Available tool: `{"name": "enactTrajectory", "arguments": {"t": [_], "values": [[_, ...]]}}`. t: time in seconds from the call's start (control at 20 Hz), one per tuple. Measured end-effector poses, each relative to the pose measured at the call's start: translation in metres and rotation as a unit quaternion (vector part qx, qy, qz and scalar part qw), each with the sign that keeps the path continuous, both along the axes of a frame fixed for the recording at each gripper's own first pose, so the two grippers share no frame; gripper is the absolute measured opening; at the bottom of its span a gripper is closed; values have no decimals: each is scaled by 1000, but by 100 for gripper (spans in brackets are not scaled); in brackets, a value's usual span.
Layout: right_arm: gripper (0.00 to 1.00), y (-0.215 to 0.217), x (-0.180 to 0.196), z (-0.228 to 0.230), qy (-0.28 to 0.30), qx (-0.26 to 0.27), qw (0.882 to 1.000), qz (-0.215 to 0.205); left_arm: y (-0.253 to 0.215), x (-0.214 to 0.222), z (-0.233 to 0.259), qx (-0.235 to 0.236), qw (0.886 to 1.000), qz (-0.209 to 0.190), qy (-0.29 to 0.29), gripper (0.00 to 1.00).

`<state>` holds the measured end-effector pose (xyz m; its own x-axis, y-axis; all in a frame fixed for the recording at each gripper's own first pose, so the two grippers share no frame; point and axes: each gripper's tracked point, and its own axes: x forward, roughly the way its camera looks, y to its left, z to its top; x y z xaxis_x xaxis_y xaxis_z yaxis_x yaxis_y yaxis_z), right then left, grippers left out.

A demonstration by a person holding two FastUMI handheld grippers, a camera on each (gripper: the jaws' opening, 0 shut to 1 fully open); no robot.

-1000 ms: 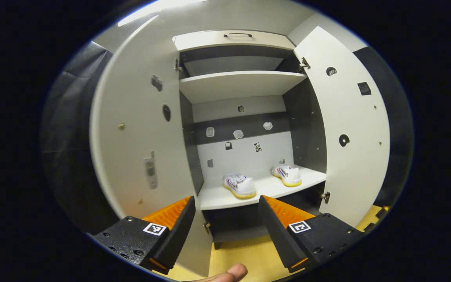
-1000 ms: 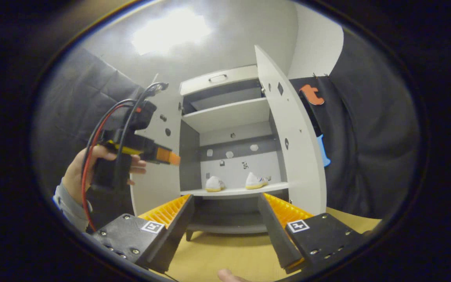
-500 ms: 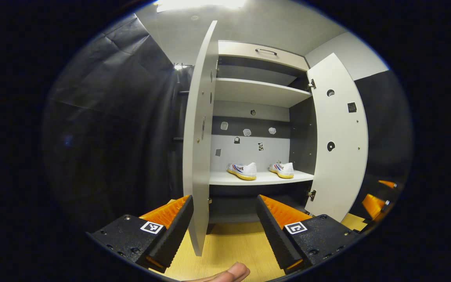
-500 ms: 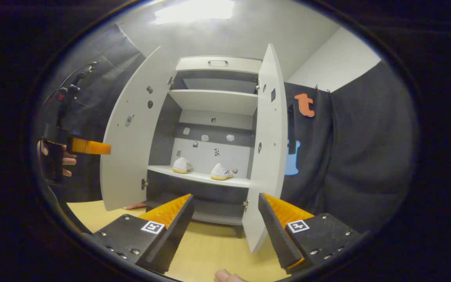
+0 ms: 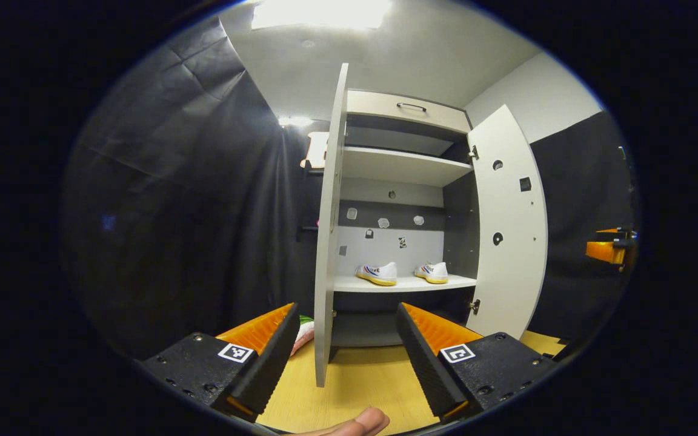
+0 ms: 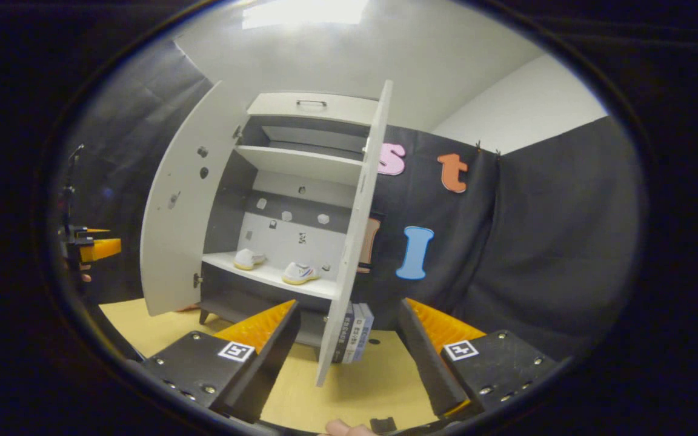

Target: Grab one shoe with the right hand and put it into the shoe cabinet, grab the other shoe with the left hand and put it into the shoe cabinet; then close the right door with the right hand and the left door with the left hand.

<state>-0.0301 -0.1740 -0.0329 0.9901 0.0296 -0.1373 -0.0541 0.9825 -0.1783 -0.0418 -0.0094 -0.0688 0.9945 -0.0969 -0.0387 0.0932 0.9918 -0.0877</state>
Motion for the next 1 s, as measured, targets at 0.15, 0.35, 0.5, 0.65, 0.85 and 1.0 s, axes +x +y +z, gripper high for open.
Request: {"name": "enactTrajectory", "arguments": {"t": [0.15,0.35,0.5,0.65,0.85,1.0], "values": [[98,-50,24,8,9,4,1000,-24,-9,-8,-4,-3,1000,-26,2,99],[98,-121,77,5,29,19,998,-57,-15,-6,-13,-4,999,-51,11,96],[98,-153,114,7,26,32,996,-79,-12,-2,-14,-8,999,-45,13,96],[98,-157,153,1,33,51,994,-88,-6,0,-14,-10,999,-34,13,96],[98,-121,187,-21,63,34,995,-67,-16,-3,-15,-15,999,-47,13,96],[98,-77,203,-36,85,55,994,-37,-18,-6,-17,-8,998,-59,15,96]]}}
